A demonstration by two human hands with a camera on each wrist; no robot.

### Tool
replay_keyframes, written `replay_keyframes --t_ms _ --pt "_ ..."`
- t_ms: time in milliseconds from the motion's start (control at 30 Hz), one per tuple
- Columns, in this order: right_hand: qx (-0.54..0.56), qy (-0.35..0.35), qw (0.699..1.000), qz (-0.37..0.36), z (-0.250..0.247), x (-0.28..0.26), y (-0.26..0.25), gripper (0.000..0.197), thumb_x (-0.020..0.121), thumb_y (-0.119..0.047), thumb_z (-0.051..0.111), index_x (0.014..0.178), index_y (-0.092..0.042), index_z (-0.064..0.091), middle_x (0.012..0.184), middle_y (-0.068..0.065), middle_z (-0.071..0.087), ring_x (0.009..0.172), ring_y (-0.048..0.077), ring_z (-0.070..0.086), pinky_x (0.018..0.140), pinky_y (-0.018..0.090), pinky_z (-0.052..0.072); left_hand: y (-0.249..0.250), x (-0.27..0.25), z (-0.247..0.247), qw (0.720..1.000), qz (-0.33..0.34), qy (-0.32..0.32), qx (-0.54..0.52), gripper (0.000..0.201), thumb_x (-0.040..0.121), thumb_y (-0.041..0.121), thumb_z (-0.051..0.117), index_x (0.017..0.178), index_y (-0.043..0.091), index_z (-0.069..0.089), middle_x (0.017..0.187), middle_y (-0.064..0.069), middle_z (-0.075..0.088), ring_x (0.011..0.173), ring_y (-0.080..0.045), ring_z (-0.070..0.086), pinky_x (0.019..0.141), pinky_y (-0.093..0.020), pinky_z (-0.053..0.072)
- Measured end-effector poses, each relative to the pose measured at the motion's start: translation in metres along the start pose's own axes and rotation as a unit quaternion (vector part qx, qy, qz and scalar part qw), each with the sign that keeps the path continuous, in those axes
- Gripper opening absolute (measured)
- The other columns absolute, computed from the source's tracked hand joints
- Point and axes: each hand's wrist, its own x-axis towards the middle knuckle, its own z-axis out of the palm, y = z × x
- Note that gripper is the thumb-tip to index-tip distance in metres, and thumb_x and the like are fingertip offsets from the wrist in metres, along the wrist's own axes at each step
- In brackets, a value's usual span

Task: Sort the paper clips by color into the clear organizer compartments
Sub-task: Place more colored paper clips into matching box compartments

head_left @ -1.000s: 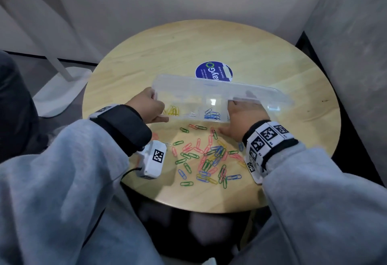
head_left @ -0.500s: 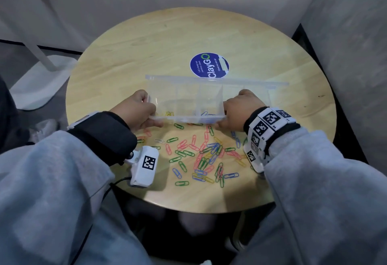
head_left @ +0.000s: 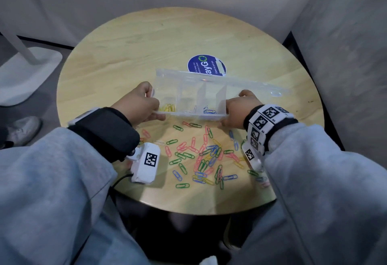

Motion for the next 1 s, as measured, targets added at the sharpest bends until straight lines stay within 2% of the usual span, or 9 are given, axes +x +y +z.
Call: replay_keyframes --t_ms 67,233,333,467,567,667,767,900,1000 --pt "-0.027 -0.016 0.999 0.003 -0.003 0.001 0.0 0.036 0.085 -0.05 0.047 0.105 -0.025 0.062 0.086 -0.004 0.062 0.104 0.018 0.054 0.107 0.032 0.02 0.001 -0.001 0.0 1.0 -0.005 0.001 -0.008 0.033 0.085 -0.008 0.039 0.068 0.018 0.028 0.077 -0.005 0.035 0.064 -0.025 0.07 0.056 -0.021 0.04" --pt "0.0 -0.01 1.0 0.0 -0.005 -0.002 0.003 0.043 0.085 -0.064 0.043 0.091 -0.023 0.057 0.088 -0.002 0.065 0.114 0.022 0.045 0.099 0.029 0.026 0.004 -0.003 0.004 0.995 -0.036 -0.008 -0.089 0.031 0.087 -0.009 0.037 0.07 0.016 0.029 0.09 -0.008 0.028 0.053 -0.03 0.066 0.037 -0.019 0.046" --pt "0.083 0.008 0.996 0.014 -0.002 -0.003 0.004 0.047 0.081 -0.069 0.045 0.074 -0.022 0.049 0.068 -0.006 0.049 0.115 0.024 0.04 0.086 0.029 0.031 0.008 -0.003 0.005 0.99 -0.071 -0.003 -0.121 0.026 0.088 -0.008 0.036 0.072 0.012 0.033 0.094 -0.012 0.027 0.066 -0.037 0.063 0.04 -0.018 0.052" --pt "0.102 0.039 0.994 -0.019 0.003 -0.006 0.005 0.047 0.084 -0.064 0.043 0.076 -0.018 0.047 0.08 0.0 0.056 0.11 0.026 0.042 0.082 0.031 0.031 0.009 -0.001 0.003 0.987 -0.097 -0.002 -0.13 0.023 0.09 -0.007 0.034 0.073 0.008 0.036 0.084 -0.009 0.028 0.069 -0.04 0.06 0.042 -0.02 0.054" --pt "0.115 0.057 0.991 -0.043 0.003 -0.007 0.006 0.046 0.091 -0.057 0.035 0.064 -0.02 0.036 0.069 -0.004 0.046 0.104 0.027 0.043 0.078 0.03 0.027 0.007 0.001 0.001 0.986 -0.104 -0.005 -0.127 0.021 0.091 -0.006 0.034 0.074 0.005 0.039 0.084 -0.009 0.028 0.069 -0.04 0.061 0.041 -0.02 0.054" --pt "0.144 0.1 0.984 -0.043 0.007 -0.007 0.006 0.041 0.098 -0.046 0.027 0.075 -0.014 0.041 0.066 -0.002 0.044 0.101 0.027 0.046 0.075 0.028 0.023 0.008 0.002 -0.001 0.986 -0.111 -0.012 -0.127 0.022 0.09 -0.007 0.034 0.073 0.006 0.038 0.084 -0.009 0.029 0.068 -0.039 0.061 0.04 -0.02 0.053" --pt "0.166 0.125 0.978 -0.022 0.007 -0.007 0.004 0.041 0.1 -0.041 0.026 0.065 -0.02 0.034 0.058 -0.007 0.036 0.089 0.025 0.047 0.069 0.026 0.022 0.008 0.001 -0.001 0.984 -0.116 -0.017 -0.131 0.022 0.089 -0.008 0.034 0.072 0.006 0.038 0.086 -0.011 0.029 0.07 -0.039 0.062 0.04 -0.018 0.052" --pt "0.226 0.138 0.964 0.022 -0.005 -0.007 0.005 0.044 0.098 -0.043 0.032 0.06 -0.02 0.035 0.061 -0.004 0.042 0.076 0.025 0.049 0.065 0.028 0.031 0.01 -0.001 0.0 0.983 -0.121 -0.023 -0.139 0.021 0.09 -0.007 0.035 0.074 0.005 0.039 0.084 -0.01 0.029 0.07 -0.039 0.061 0.04 -0.018 0.052" --pt "0.214 0.144 0.966 -0.003 -0.023 -0.008 -0.013 0.041 0.098 -0.042 0.033 0.065 -0.02 0.039 0.071 0.0 0.049 0.075 0.021 0.046 0.067 0.027 0.031 0.012 0.0 -0.001 0.981 -0.122 -0.018 -0.152 0.018 0.09 -0.005 0.036 0.076 0.005 0.041 0.079 -0.006 0.028 0.07 -0.038 0.06 0.042 -0.019 0.054"
